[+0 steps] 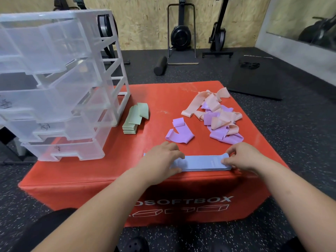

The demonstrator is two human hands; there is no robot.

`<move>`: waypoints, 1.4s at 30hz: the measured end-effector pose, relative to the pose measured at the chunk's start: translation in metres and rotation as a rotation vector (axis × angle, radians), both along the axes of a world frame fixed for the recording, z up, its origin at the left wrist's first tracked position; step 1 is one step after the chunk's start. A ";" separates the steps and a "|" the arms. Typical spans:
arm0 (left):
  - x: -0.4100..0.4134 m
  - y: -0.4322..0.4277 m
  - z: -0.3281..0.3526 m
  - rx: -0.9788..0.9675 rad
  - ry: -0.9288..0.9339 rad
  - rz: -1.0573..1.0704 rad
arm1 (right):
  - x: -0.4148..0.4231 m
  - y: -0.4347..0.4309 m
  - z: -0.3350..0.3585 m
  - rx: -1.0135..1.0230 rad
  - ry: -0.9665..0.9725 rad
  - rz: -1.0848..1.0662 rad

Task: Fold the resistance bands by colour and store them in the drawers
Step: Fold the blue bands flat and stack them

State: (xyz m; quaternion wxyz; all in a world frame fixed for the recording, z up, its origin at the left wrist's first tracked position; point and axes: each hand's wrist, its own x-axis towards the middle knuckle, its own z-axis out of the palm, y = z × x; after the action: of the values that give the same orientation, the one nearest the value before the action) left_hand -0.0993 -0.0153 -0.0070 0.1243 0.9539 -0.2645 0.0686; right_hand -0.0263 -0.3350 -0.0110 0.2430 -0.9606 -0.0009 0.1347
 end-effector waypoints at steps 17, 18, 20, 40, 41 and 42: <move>0.002 -0.009 0.001 0.017 0.103 0.016 | -0.009 0.011 0.006 0.048 -0.021 -0.036; 0.003 -0.009 0.001 0.021 0.103 0.018 | -0.010 0.011 0.006 0.053 -0.024 -0.042; 0.003 -0.009 0.000 0.023 0.102 0.017 | -0.011 0.010 0.006 0.053 -0.038 -0.042; 0.006 -0.032 0.016 -0.545 0.268 0.211 | -0.027 0.035 0.046 0.635 -0.110 -0.070; 0.007 -0.039 0.021 -0.657 0.347 0.219 | -0.029 0.041 0.047 0.641 -0.150 -0.056; 0.008 -0.045 0.024 -0.773 0.436 0.221 | -0.031 0.047 0.049 0.648 -0.184 -0.045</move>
State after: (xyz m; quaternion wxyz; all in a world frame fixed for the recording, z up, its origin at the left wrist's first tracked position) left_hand -0.0916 -0.0602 0.0173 0.5159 0.8521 -0.0838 -0.0273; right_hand -0.0571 -0.2879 0.0380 0.5374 -0.8414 -0.0444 0.0348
